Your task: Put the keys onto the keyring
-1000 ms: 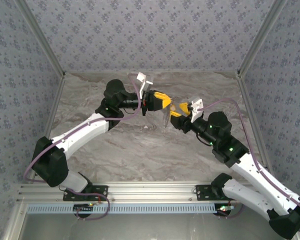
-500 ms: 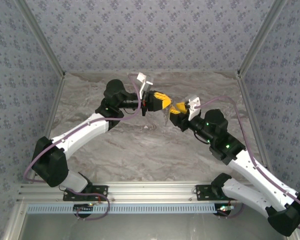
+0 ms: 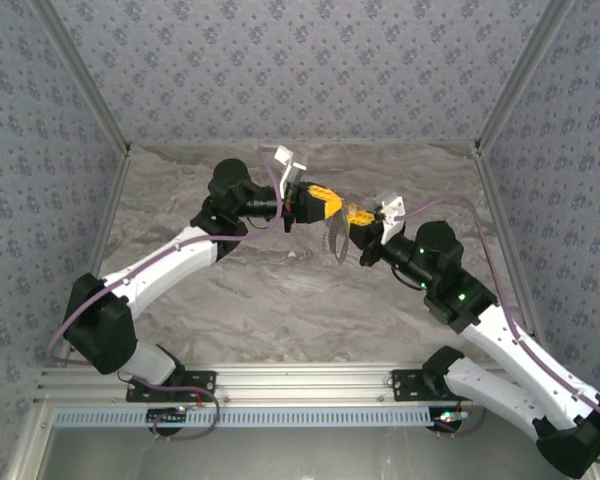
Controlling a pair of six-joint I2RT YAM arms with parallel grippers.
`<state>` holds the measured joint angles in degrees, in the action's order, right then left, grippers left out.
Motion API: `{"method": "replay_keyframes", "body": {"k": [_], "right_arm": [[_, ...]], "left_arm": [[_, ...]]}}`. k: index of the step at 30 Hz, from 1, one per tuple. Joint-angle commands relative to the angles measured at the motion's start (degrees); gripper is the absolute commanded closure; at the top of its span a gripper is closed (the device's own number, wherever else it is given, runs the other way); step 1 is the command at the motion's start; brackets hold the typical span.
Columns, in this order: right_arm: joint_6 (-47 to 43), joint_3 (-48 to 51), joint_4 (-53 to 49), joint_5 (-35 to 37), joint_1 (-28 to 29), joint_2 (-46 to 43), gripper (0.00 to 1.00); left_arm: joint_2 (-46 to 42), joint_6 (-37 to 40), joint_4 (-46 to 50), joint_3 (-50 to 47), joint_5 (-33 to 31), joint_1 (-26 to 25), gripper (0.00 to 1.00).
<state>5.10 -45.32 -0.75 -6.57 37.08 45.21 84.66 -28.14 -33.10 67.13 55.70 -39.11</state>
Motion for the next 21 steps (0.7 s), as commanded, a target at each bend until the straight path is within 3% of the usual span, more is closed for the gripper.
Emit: {"method": "replay_keyframes", "body": {"k": [1,21], "right_arm": [[-0.05,-2.03,-2.46,-1.05,-0.86,-1.28,1.00],[-1.23,-8.59,-6.81,-5.09,-1.65,0.74,1.00]], "left_arm": [[-2.38,0.63,-1.45,1.29,0.55,0.15,1.00],[-3.28,1.80,0.50,0.98,0.32,0.26,1.00]]}}
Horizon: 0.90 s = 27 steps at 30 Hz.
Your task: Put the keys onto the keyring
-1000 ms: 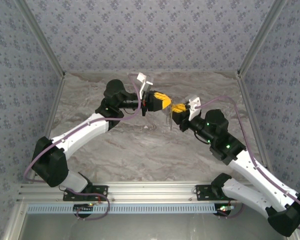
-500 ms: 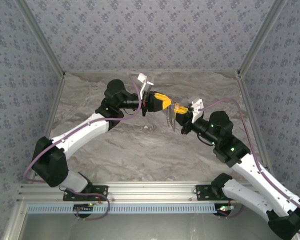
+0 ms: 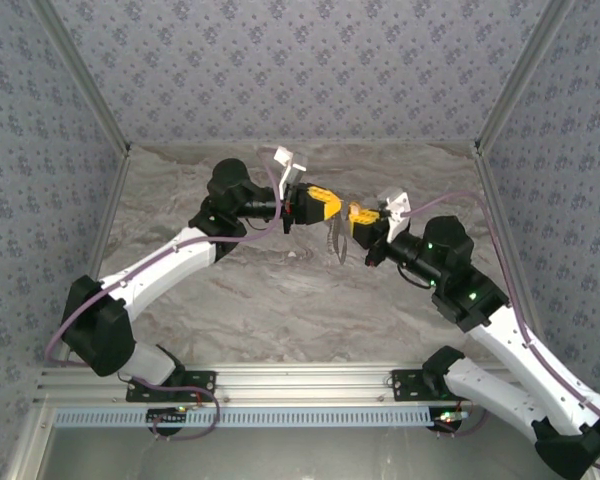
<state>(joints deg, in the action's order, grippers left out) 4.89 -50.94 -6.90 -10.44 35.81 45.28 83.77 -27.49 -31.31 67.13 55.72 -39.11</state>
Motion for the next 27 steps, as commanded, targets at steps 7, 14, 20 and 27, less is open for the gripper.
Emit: {"method": "replay_keyframes", "body": {"k": [7,14,20,27], "right_arm": [[-1.79,-5.39,-0.75,-1.95,-0.17,2.93,1.00],[-1.88,-4.83,-1.01,-1.60,-0.21,3.58,1.00],[-1.70,-1.45,-1.03,-1.38,-0.22,2.06,1.00],[-0.94,1.62,0.37,-0.52,-0.27,0.38,1.00]], "left_arm": [[-2.75,1.14,-1.22,0.89,0.41,0.18,1.00],[-2.65,1.25,-1.39,0.79,0.30,0.23,1.00],[-2.57,1.21,-1.31,0.85,0.27,0.24,1.00],[-2.56,1.21,-1.30,1.04,0.22,0.19,1.00]]}}
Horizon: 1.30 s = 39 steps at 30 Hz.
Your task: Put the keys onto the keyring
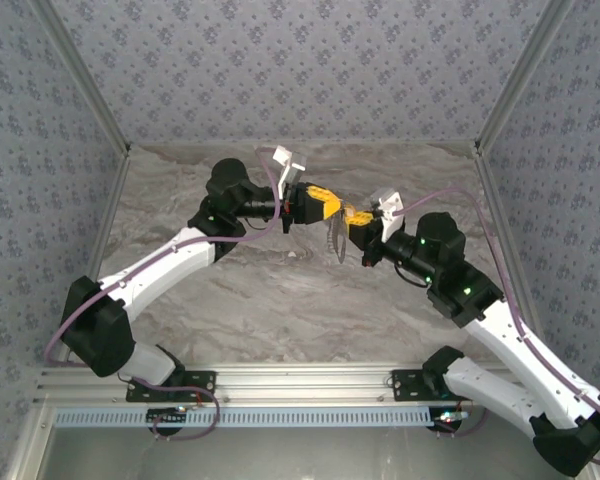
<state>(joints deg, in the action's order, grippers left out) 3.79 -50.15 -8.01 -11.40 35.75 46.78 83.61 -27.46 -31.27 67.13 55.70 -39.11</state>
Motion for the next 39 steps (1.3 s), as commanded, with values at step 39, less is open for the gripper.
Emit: {"method": "replay_keyframes", "body": {"k": [39], "right_arm": [[-0.98,-3.69,0.41,-0.52,-0.33,0.87,1.00]], "left_arm": [[-2.07,1.00,-1.61,1.07,0.16,0.04,1.00]]}}
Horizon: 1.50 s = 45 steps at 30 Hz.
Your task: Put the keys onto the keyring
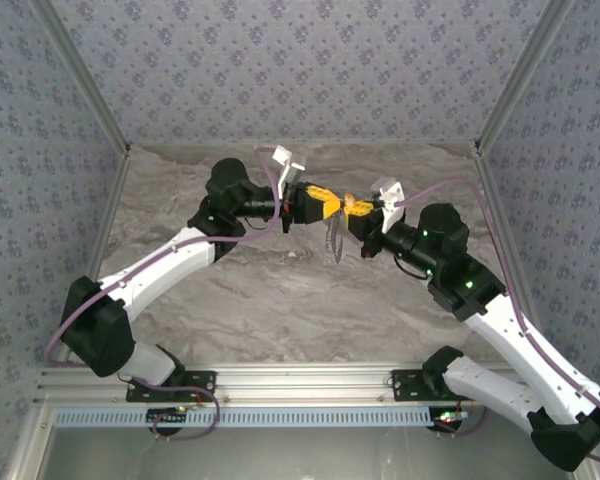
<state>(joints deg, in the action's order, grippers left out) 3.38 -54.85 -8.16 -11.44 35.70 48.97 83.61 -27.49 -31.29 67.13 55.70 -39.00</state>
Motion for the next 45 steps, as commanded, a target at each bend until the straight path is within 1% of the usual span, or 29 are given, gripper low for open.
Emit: {"method": "replay_keyframes", "body": {"k": [1,10,18,26,45], "right_arm": [[-0.52,1.46,0.47,-0.38,-0.29,-1.61,1.00],[-0.21,3.89,1.36,0.00,-0.28,-2.65,1.00],[0.67,4.28,2.79,-0.08,-0.20,-1.90,1.00],[0.79,3.61,1.76,-0.31,-0.24,-1.92,1.00],[-1.71,-4.52,-0.35,-1.95,-0.86,1.69,1.00]], "left_arm": [[-2.14,1.03,-1.59,1.07,0.13,-0.14,1.00],[-1.88,0.96,-1.68,1.25,0.15,-0.13,1.00],[-2.13,1.07,-1.68,1.16,0.11,-0.10,1.00],[-1.70,0.94,-1.93,1.06,0.16,-0.11,1.00],[-1.53,0.85,-1.78,1.16,0.11,-0.16,1.00]]}}
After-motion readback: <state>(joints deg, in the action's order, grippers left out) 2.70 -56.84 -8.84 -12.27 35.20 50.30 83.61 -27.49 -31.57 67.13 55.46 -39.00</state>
